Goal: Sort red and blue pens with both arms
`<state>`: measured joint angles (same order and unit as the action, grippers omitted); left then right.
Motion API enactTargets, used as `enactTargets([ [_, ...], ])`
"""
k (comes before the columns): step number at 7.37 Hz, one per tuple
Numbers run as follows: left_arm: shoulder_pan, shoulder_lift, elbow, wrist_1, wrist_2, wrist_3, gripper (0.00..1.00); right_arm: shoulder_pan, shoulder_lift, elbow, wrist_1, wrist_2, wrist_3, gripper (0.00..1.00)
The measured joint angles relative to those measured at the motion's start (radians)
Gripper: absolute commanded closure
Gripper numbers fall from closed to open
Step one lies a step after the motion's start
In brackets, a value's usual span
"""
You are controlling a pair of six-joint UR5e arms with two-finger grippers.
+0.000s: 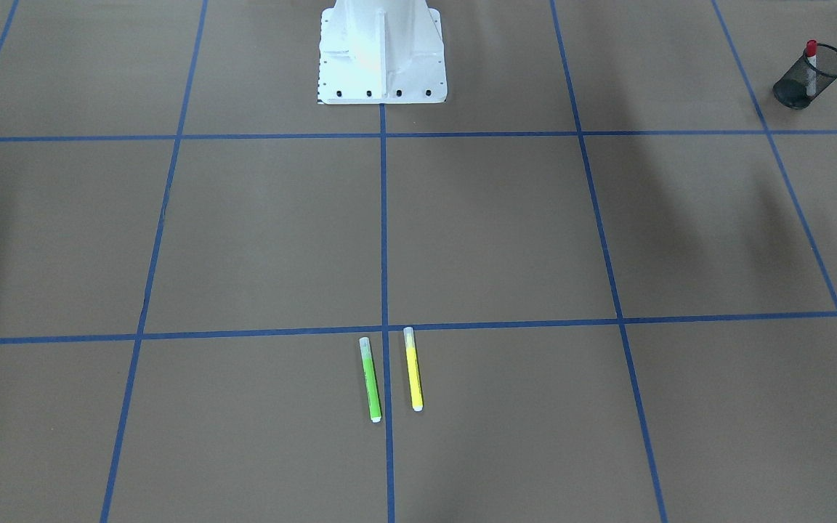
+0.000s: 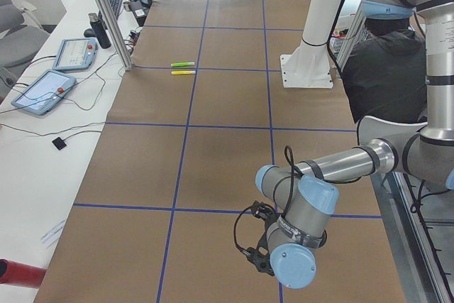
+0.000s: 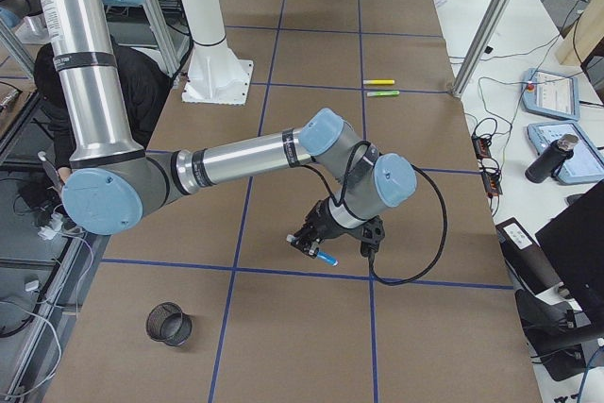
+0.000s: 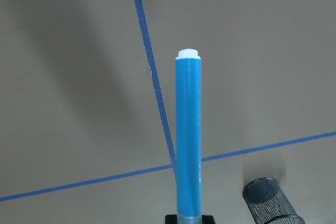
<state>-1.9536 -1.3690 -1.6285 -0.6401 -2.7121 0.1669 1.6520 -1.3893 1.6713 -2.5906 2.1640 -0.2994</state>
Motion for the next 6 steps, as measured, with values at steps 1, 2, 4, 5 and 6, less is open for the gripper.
enactTargets([
  [1, 0.000, -0.021, 0.005, -0.126, 0.003, 0.001, 0.00, 0.015, -0.008, 0.003, -0.024, -0.033, -0.029, 1.00],
  [2, 0.000, -0.033, 0.009, -0.273, 0.010, -0.017, 0.00, 0.035, -0.029, 0.006, -0.047, -0.057, -0.057, 1.00],
  [4, 0.003, -0.073, 0.004, -0.514, 0.032, -0.163, 0.00, 0.068, -0.108, 0.001, -0.092, -0.098, -0.142, 1.00],
  [5, 0.014, -0.084, 0.003, -0.629, 0.050, -0.222, 0.00, 0.081, -0.165, -0.001, -0.101, -0.107, -0.166, 1.00],
  [6, 0.038, -0.088, 0.002, -0.730, 0.061, -0.282, 0.00, 0.090, -0.226, -0.005, -0.106, -0.110, -0.170, 1.00],
])
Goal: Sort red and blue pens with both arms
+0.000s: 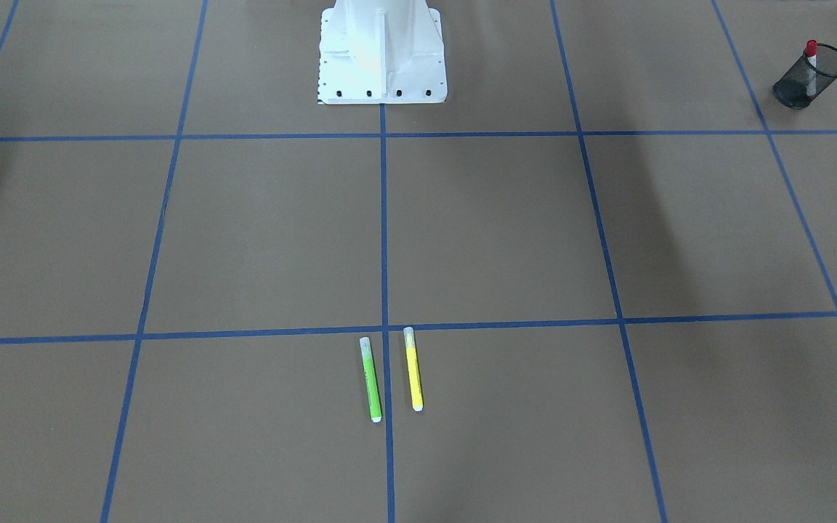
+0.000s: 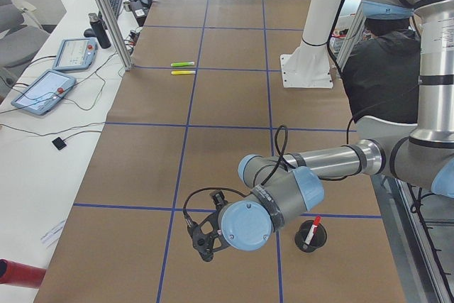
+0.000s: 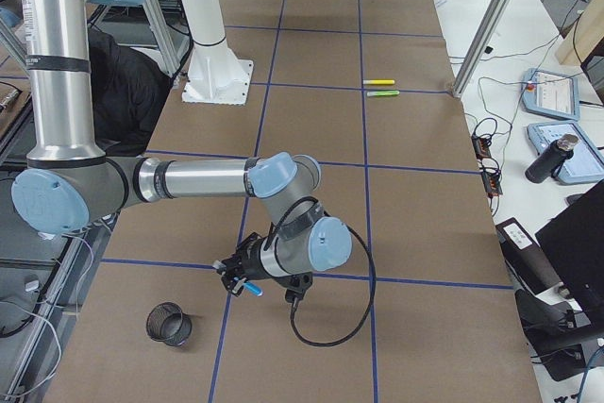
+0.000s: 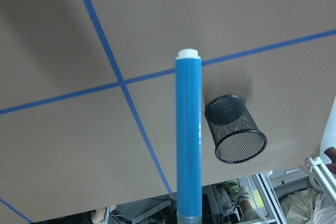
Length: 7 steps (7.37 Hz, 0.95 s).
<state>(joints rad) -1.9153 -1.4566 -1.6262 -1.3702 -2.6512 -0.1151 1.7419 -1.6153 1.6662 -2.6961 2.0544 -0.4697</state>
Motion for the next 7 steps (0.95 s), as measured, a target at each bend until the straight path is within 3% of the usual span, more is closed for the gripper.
enactTargets([
  [3, 0.053, -0.002, 0.004, -0.162, 0.008, -0.085, 0.00, 0.049, -0.138, -0.029, -0.001, -0.003, -0.005, 1.00],
  [7, 0.064, -0.002, 0.003, -0.224, 0.008, -0.091, 0.00, 0.091, -0.169, -0.197, 0.009, -0.004, -0.008, 1.00],
])
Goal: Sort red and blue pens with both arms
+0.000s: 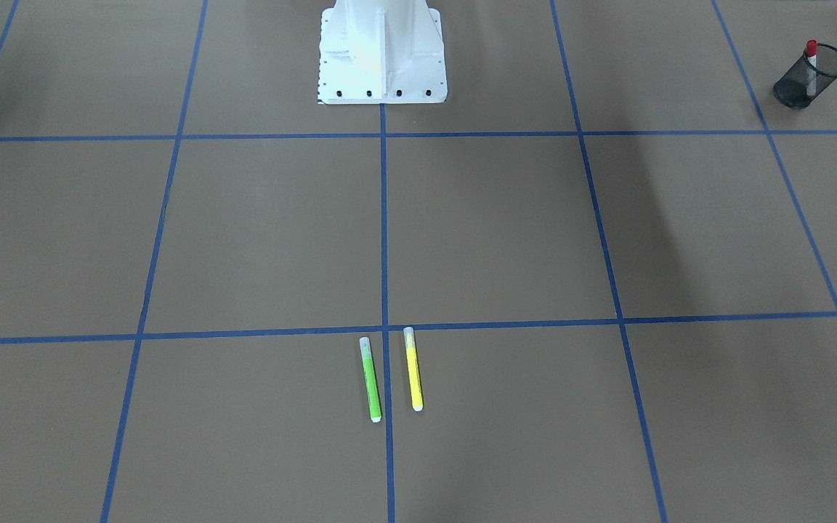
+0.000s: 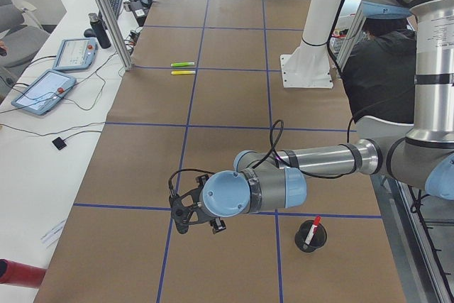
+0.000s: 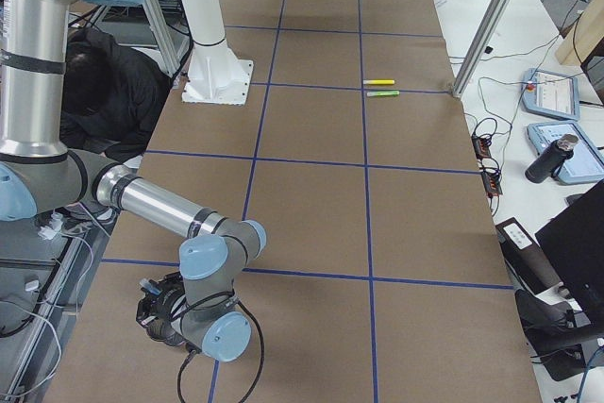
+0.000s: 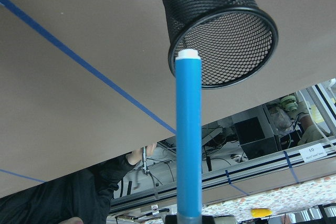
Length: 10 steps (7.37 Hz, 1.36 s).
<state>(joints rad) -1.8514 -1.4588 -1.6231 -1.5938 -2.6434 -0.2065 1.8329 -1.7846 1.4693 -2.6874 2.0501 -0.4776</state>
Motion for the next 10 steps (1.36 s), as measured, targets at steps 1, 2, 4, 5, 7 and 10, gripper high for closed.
enactTargets([
  [1, 0.006, 0.000, -0.001, -0.006, -0.001, -0.001, 0.00, 0.005, -0.002, -0.030, 0.001, 0.000, -0.001, 1.00],
  [2, 0.014, 0.000, -0.001, -0.008, -0.001, -0.001, 0.00, 0.008, -0.003, -0.050, 0.002, -0.001, 0.000, 1.00],
  [4, 0.019, 0.000, -0.001, -0.009, -0.002, -0.001, 0.00, 0.018, -0.005, -0.074, 0.004, -0.001, 0.004, 1.00],
  [5, 0.020, 0.000, -0.001, -0.009, -0.002, -0.001, 0.00, 0.028, -0.006, -0.082, 0.004, -0.002, 0.006, 1.00],
  [7, 0.021, 0.000, -0.002, -0.010, -0.003, -0.001, 0.00, 0.043, -0.006, -0.091, 0.018, -0.003, 0.013, 0.23],
  [10, 0.021, 0.000, -0.003, -0.010, -0.005, -0.002, 0.00, 0.052, -0.003, -0.124, 0.152, -0.007, 0.045, 0.00],
])
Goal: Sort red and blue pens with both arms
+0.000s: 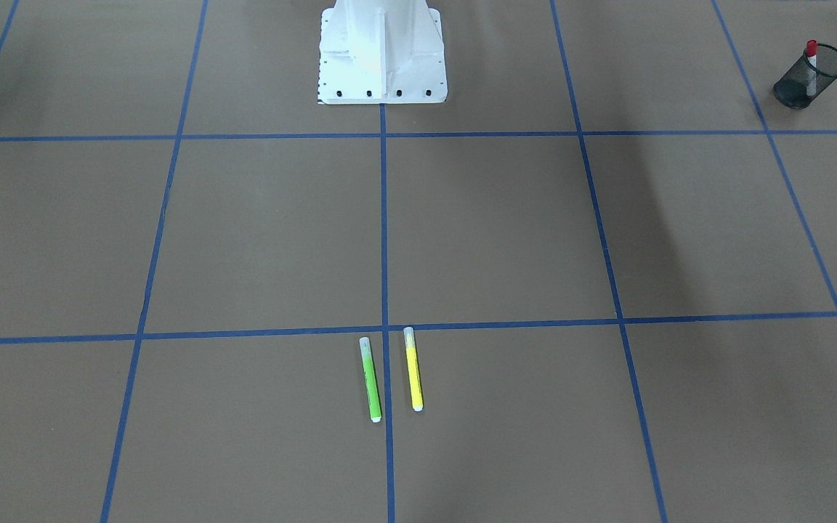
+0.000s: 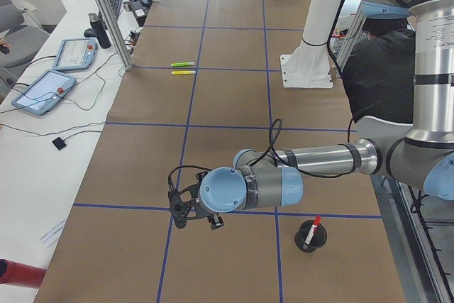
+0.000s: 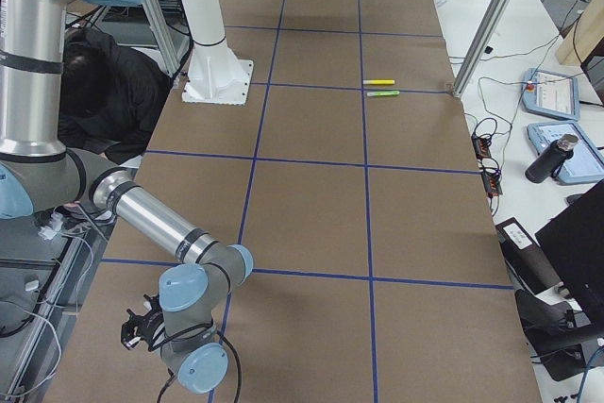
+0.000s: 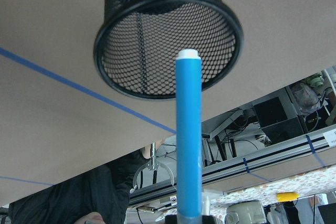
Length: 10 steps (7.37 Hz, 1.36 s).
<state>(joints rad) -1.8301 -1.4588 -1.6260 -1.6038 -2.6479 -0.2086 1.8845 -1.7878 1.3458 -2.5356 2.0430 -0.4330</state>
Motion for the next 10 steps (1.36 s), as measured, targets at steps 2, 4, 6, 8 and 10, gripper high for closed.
enactTargets([
  [2, 0.001, 0.000, 0.000, 0.000, -0.002, -0.002, 0.00, 0.012, 0.009, -0.004, 0.103, -0.015, 0.053, 0.00],
  [4, 0.008, -0.001, -0.001, 0.001, -0.002, -0.003, 0.00, 0.022, 0.066, 0.005, 0.205, -0.021, 0.148, 0.00],
  [6, 0.022, -0.008, 0.000, 0.001, 0.045, 0.002, 0.00, 0.023, 0.112, 0.035, 0.371, 0.002, 0.298, 0.00],
  [8, 0.072, -0.011, -0.001, -0.030, 0.158, 0.002, 0.00, 0.021, 0.121, 0.069, 0.622, 0.104, 0.367, 0.00],
  [10, 0.168, -0.027, -0.005, -0.109, 0.311, -0.051, 0.00, -0.013, 0.122, 0.103, 0.857, 0.227, 0.376, 0.00],
])
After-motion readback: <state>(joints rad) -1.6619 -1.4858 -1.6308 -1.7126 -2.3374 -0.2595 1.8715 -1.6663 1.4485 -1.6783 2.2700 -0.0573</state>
